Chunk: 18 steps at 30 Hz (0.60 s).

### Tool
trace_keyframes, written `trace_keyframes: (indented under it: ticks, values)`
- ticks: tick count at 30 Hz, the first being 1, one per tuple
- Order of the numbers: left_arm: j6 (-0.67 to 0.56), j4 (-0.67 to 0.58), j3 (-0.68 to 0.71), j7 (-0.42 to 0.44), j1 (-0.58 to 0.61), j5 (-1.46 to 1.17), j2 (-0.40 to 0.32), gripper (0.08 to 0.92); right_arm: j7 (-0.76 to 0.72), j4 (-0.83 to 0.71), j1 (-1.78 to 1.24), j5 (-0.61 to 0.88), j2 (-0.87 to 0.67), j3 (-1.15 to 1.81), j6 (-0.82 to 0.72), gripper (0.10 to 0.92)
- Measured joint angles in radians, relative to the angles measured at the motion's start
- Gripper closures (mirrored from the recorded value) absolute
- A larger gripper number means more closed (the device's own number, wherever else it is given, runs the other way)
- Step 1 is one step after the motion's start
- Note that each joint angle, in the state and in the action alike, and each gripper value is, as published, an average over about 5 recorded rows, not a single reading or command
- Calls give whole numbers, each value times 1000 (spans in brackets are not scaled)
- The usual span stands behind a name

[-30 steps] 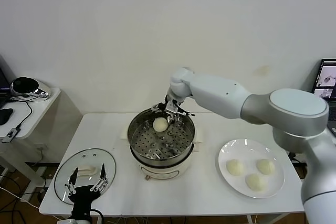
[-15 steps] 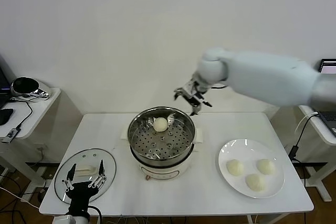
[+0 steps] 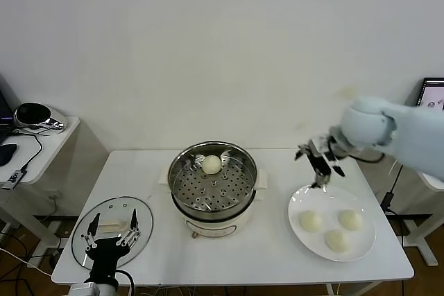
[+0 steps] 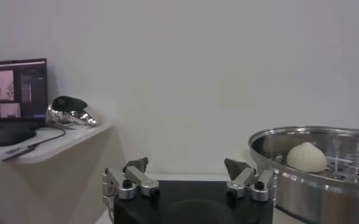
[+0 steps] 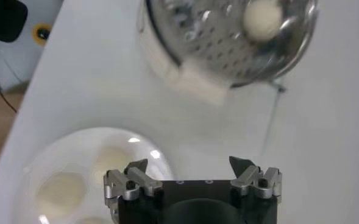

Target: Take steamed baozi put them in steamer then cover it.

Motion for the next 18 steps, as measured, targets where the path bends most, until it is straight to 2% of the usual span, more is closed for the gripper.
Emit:
trace_keyframes:
  ticks: [8,18]
  values:
    - [1,-1,-4,-2,3,6,-12,177,28,14,-200,-77,-81,116,-35,203]
    - [2,-4,-14,-2,13,9,-21,177,46,-43,-485,-187,-87,312,-41,203]
